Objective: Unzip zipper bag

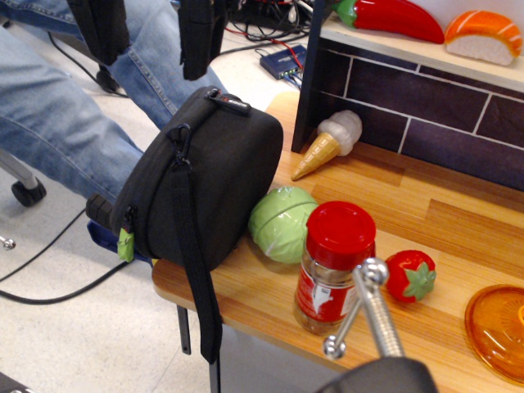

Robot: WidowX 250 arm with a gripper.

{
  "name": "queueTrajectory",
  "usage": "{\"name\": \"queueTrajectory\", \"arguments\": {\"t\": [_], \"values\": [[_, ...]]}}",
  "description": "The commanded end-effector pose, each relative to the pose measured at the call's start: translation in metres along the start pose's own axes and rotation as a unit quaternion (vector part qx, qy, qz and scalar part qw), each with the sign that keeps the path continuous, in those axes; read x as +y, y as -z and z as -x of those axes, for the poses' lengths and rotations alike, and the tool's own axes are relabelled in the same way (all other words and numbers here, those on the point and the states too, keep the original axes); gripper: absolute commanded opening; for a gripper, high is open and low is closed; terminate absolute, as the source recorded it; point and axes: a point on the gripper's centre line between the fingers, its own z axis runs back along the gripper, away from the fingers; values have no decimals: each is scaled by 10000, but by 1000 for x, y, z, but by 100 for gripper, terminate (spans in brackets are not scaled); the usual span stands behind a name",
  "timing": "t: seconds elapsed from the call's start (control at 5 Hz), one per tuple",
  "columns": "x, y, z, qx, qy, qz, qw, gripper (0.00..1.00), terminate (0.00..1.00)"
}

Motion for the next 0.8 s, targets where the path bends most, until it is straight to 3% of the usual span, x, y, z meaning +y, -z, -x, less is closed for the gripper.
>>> {"name": "queueTrajectory", "arguments": {"t": [0.0, 0.4, 0.6], "values": [[0, 0, 0, 0, 0, 0, 10000, 100, 0], [27, 36, 36, -193, 362, -223, 9989, 100, 0], [35, 61, 41, -564, 458, -384, 9966, 100, 0]]}}
